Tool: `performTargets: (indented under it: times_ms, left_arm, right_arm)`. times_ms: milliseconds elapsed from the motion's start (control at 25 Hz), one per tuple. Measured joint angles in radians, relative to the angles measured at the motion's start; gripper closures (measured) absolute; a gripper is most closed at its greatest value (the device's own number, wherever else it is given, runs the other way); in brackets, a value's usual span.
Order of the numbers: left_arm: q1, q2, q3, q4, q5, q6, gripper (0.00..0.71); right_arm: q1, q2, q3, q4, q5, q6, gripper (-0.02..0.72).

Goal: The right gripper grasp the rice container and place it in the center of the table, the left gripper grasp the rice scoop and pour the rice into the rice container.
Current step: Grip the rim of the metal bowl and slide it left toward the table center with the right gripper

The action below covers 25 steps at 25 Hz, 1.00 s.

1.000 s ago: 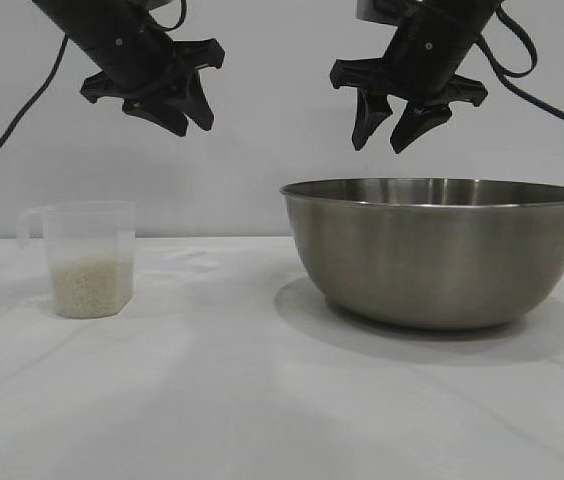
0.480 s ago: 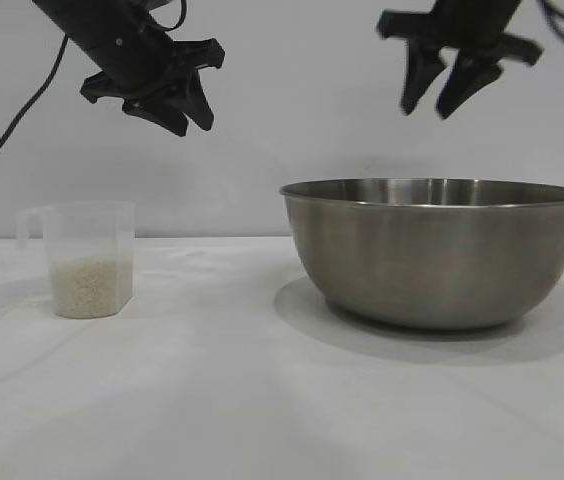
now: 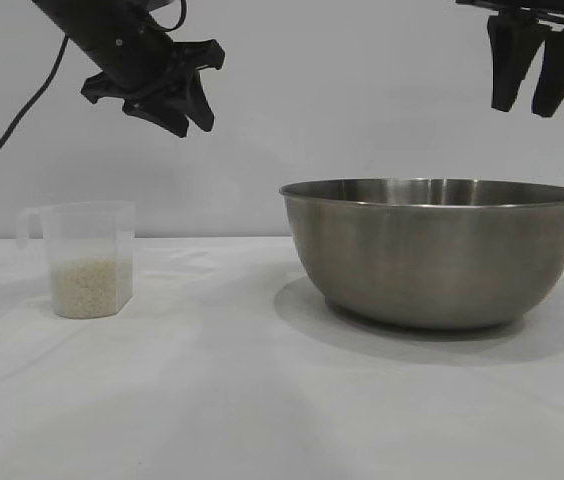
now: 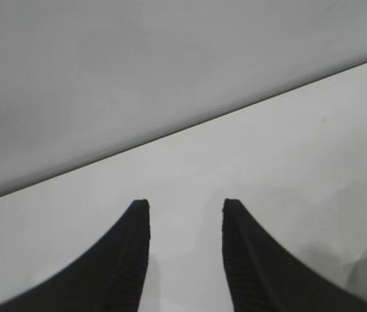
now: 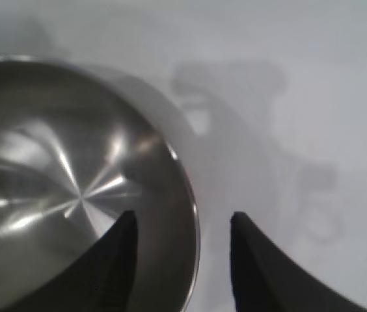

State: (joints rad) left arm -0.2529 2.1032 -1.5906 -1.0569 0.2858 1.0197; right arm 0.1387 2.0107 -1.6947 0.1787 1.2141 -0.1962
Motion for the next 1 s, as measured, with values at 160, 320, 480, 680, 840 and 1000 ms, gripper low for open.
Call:
performTargets:
  times_ms: [160,320,480,680,840,1000]
  left_arm:
    - [0.000,0.000,0.000,0.000,0.002,0.000,0.492]
    - [0.000,0.000,0.000,0.000,0.002,0.000,0.492]
    - [0.000,0.000,0.000,0.002,0.002,0.000,0.492]
    - [0.000,0.000,0.000,0.009,0.002,0.000,0.492]
    - [0.000,0.000,0.000,0.019,0.002,0.000,0.492]
    - [0.000,0.000,0.000,0.021,0.002,0.000,0.492]
  right_arm:
    - [0.000,0.042,0.000,-0.005,0.006,-0.002,0.410]
    - [0.000,0.088,0.000,-0.007,0.006,-0.002,0.410]
    - [0.000,0.122,0.000,-0.015,0.006,-0.002,0.410]
    - [0.000,0.135,0.010,-0.025,0.004,-0.016,0.574]
    - [0.000,0.135,0.010,-0.028,0.004,-0.021,0.703]
    - [0.018,0.135,0.010,-0.031,0.003,-0.021,0.703]
